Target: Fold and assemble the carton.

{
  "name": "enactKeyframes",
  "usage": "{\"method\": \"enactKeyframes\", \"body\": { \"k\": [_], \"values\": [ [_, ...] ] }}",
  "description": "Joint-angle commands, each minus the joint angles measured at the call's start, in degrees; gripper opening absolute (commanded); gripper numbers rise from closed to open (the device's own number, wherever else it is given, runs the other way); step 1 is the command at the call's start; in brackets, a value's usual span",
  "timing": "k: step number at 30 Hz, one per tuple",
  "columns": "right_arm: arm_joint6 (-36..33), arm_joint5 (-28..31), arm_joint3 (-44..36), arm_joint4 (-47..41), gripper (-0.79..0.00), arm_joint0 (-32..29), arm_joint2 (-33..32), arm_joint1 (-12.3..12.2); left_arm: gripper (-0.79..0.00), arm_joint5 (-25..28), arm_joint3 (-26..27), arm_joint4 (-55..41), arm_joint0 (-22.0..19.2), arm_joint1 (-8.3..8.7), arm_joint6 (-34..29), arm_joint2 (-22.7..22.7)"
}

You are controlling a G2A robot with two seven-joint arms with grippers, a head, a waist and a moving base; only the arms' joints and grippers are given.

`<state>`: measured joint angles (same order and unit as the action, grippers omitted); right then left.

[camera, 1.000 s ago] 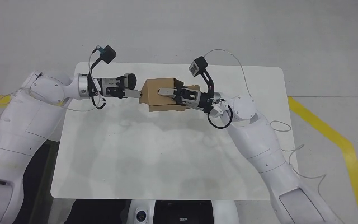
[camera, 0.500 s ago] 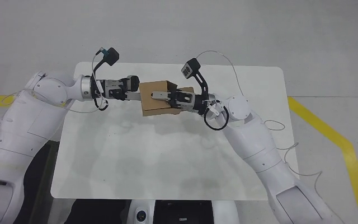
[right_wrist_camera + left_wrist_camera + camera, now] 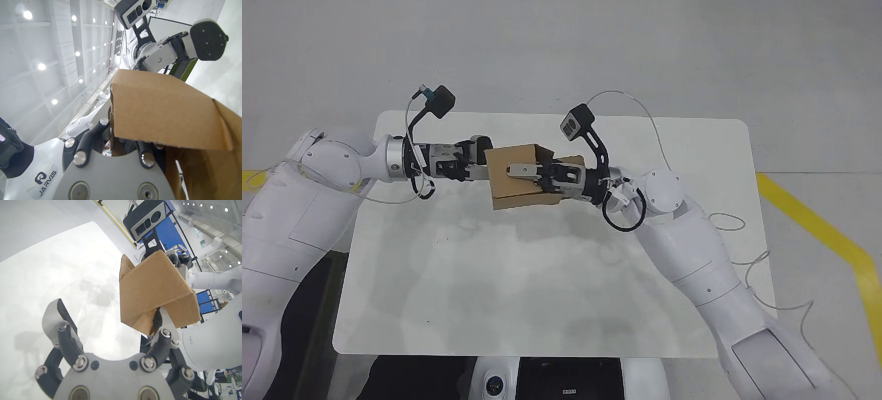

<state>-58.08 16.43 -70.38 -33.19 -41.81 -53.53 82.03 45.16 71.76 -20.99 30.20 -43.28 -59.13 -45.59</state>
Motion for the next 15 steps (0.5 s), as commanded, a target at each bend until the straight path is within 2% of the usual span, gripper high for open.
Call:
{"method": "enactKeyframes", "body": {
  "k": [1, 8, 15],
  "values": [
    [-0.03, 0.02, 0.13, -0.01, -0.785, 0.07, 0.11, 0.09, 0.000, -0.06, 0.07, -0.15, -0.08, 0.09, -0.06, 0.16],
    [0.15, 0.09, 1.21, 0.81, -0.785, 0.38, -0.02, 0.21, 0.000, -0.05, -0.11, -0.49, -0.40, 0.30, -0.05, 0.65],
    [4.86, -5.33, 1.32, 12.83, -0.785, 0.05, -3.06, -1.47, 0.000, 1.28, -2.65, 2.17, -1.21, 0.41, 1.29, 0.15]
  ]
}}
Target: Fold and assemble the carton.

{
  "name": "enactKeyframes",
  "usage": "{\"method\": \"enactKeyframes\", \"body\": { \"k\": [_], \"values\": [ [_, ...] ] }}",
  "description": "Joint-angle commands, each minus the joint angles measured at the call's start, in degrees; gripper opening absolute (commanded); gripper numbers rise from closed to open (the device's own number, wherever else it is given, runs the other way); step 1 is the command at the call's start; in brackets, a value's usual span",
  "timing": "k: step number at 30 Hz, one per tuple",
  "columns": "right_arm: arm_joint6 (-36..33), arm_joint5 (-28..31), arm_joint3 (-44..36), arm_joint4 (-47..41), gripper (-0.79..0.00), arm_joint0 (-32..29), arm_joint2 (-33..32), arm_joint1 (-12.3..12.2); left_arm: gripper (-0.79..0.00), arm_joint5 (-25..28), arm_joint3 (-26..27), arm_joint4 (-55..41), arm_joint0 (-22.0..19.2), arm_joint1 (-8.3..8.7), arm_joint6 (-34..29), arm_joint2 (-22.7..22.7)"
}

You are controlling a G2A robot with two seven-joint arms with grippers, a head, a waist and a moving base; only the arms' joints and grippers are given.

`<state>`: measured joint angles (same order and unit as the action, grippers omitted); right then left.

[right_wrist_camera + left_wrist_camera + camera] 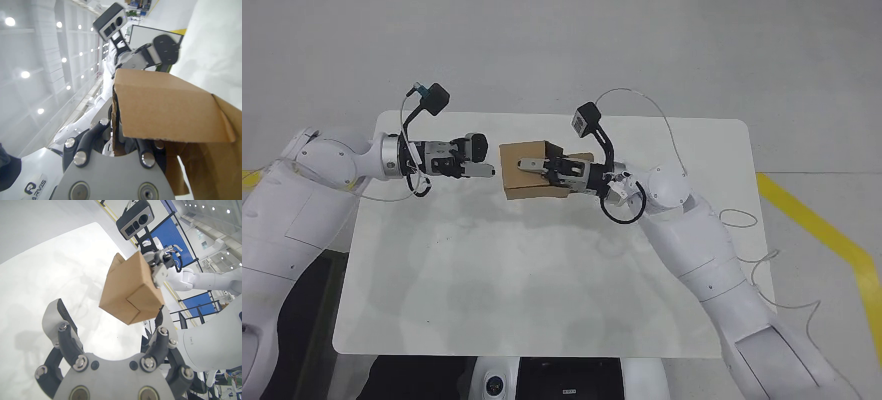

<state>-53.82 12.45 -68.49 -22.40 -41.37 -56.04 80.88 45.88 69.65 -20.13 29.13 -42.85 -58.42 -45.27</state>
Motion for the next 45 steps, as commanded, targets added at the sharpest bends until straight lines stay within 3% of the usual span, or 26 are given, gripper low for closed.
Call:
{"method": "enactKeyframes", "body": {
  "k": [1, 15, 23, 26, 29, 30, 31, 41, 45],
  "values": [
    [1.13, -2.47, -1.07, 3.75, -0.785, -0.69, -0.88, -0.58, 0.000, 1.05, -0.83, 2.11, -0.14, -0.07, 1.08, -0.26],
    [3.93, -15.27, -9.05, 19.96, -0.785, -6.91, -1.08, -2.84, 0.000, 9.47, 2.73, 25.40, 3.74, -0.38, 15.21, -3.11],
    [3.32, -19.82, -13.84, 24.37, -0.748, -10.82, -1.60, -3.92, 0.000, 9.67, 5.96, 36.44, 7.30, -0.19, 22.41, -5.41],
    [3.24, -21.37, -14.53, 25.77, -0.631, -11.41, -1.27, -4.10, 0.000, 9.79, 6.64, 38.91, 8.24, -0.13, 24.32, -6.16],
    [3.58, -22.92, -15.08, 26.83, -0.419, -12.17, -0.97, -4.26, 0.000, 9.69, 7.03, 40.41, 9.19, -0.06, 25.84, -6.89],
    [3.56, -23.25, -15.30, 27.20, -0.117, -12.34, -0.91, -4.32, 0.000, 9.64, 7.17, 40.76, 9.36, -0.04, 26.09, -7.09],
    [3.56, -23.36, -15.68, 27.02, 0.000, -12.59, -0.96, -4.36, 0.000, 9.50, 7.30, 41.18, 9.49, -0.03, 26.36, -7.32],
    [0.08, -23.77, -20.23, 26.50, 0.000, -15.17, -4.30, -5.66, 0.000, 11.11, 9.15, 45.69, 11.22, 0.11, 28.58, -8.88],
    [-2.34, -23.07, -23.05, 25.53, 0.000, -16.53, -6.63, -6.43, 0.000, 12.12, 11.52, 52.24, 12.91, 0.20, 31.74, -9.52]
  ]
}}
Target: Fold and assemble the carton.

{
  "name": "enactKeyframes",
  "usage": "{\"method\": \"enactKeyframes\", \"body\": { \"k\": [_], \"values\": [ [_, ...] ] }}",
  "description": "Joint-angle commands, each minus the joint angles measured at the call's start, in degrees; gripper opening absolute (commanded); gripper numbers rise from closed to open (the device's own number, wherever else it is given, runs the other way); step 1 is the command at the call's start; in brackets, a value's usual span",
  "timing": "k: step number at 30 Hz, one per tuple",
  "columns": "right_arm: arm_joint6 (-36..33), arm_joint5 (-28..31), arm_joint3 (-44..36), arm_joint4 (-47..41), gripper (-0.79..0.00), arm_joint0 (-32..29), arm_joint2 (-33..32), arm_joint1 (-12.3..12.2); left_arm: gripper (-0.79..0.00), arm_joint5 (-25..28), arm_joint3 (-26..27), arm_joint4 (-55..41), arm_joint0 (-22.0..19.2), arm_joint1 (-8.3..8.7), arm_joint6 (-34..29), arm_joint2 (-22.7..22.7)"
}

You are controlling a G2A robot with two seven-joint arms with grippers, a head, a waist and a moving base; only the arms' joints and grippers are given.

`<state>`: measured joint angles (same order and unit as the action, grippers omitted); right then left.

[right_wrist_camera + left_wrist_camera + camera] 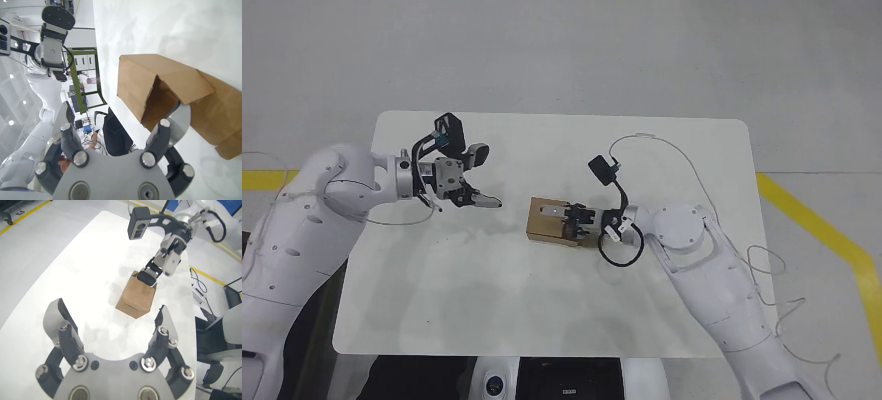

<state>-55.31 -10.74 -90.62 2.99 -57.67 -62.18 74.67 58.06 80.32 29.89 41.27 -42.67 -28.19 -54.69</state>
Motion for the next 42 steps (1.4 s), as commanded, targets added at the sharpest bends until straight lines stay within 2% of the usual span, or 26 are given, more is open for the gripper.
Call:
{"method": "enactKeyframes", "body": {
  "k": [1, 8, 9, 12, 17, 29, 32, 34, 35, 36, 42],
  "values": [
    [-1.59, 0.20, -1.62, -0.06, 0.000, -0.45, -0.89, -0.38, 0.000, -0.06, 1.70, 3.53, 1.41, 0.07, 2.80, -0.13],
    [-4.06, 0.30, -6.43, 0.40, 0.000, -1.65, -3.40, -1.40, 0.000, -0.06, 5.94, 18.27, 5.94, 0.98, 14.92, -0.93],
    [-4.08, 0.72, -7.12, 0.43, 0.000, -1.97, -3.94, -1.58, 0.000, -0.06, 6.43, 22.48, 6.60, 1.12, 18.25, -1.22],
    [-3.84, 1.50, -7.78, 0.35, 0.000, -2.71, -4.91, -1.92, 0.000, -0.06, 6.42, 29.12, 7.90, 1.25, 25.78, -0.73],
    [-2.02, 3.15, -8.34, -0.71, 0.000, -4.05, -6.47, -2.33, 0.000, -0.06, 4.62, 37.08, 7.69, 0.99, 36.85, 0.96],
    [1.55, 5.37, -11.30, -0.57, 0.000, -4.43, -9.25, -3.17, 0.000, -0.06, 4.62, 37.08, 7.69, 0.99, 36.85, 0.96],
    [1.59, 5.38, -11.02, -0.81, 0.000, -3.81, -9.10, -3.25, 0.000, -2.73, 5.26, 37.51, 8.25, 0.97, 36.41, 0.29],
    [1.62, 5.54, -10.69, -0.83, -0.409, -3.36, -8.86, -3.29, 0.000, -3.39, 5.57, 37.79, 8.85, 0.99, 36.02, -0.17],
    [1.67, 5.60, -10.52, -0.88, -0.551, -3.19, -8.75, -3.31, 0.000, -3.72, 5.64, 38.11, 9.11, 0.96, 35.93, -0.25],
    [1.70, 5.71, -10.38, -0.79, -0.785, -3.00, -8.62, -3.36, 0.000, -3.87, 5.95, 38.87, 9.45, 0.86, 35.93, -0.06],
    [1.28, 4.92, -10.28, -0.02, -0.785, -2.99, -8.73, -3.72, 0.000, -2.16, 5.90, 43.31, 9.59, 0.17, 40.01, 1.28]
  ]
}}
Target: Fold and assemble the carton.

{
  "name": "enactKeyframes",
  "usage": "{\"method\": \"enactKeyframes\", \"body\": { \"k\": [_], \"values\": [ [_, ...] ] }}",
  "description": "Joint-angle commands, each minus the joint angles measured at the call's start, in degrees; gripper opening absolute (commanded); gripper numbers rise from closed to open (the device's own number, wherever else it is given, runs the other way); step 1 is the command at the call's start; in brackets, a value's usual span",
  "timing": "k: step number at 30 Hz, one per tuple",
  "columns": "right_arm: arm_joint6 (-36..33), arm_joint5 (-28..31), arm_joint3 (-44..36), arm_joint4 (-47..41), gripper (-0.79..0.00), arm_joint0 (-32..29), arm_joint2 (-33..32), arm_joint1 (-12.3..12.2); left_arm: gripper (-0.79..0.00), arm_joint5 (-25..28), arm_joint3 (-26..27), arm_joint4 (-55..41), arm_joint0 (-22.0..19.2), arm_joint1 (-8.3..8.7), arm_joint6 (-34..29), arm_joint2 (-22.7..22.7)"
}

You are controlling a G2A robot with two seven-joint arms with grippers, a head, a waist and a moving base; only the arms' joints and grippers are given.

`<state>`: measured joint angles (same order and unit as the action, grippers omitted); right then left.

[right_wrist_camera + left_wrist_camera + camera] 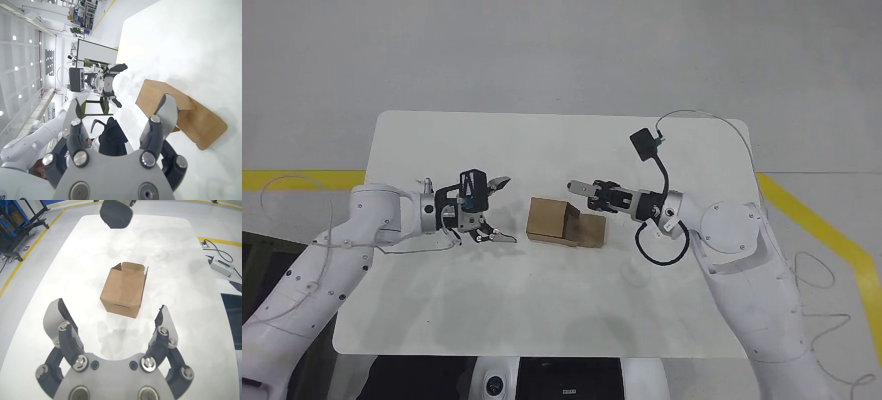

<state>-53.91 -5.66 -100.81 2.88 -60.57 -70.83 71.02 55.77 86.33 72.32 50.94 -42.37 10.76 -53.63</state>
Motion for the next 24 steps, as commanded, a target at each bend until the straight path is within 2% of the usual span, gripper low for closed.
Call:
{"method": "enactKeyframes", "body": {
  "k": [1, 10, 24],
  "values": [
    [-0.28, -0.59, -0.27, 0.74, -0.785, -0.22, -0.27, -0.21, 0.000, 0.27, -0.41, 1.80, -0.09, -0.33, 2.92, 0.47],
    [-0.96, -1.51, -1.19, 1.76, -0.785, -0.24, -0.97, -0.72, 0.000, -2.22, -3.28, 8.48, -1.25, -2.40, 10.19, 4.24],
    [-1.64, -2.43, -1.72, 2.22, -0.785, -1.67, -1.12, -1.03, 0.000, -4.31, -11.78, 11.32, -6.87, -7.23, 11.95, 11.56]
  ]
}}
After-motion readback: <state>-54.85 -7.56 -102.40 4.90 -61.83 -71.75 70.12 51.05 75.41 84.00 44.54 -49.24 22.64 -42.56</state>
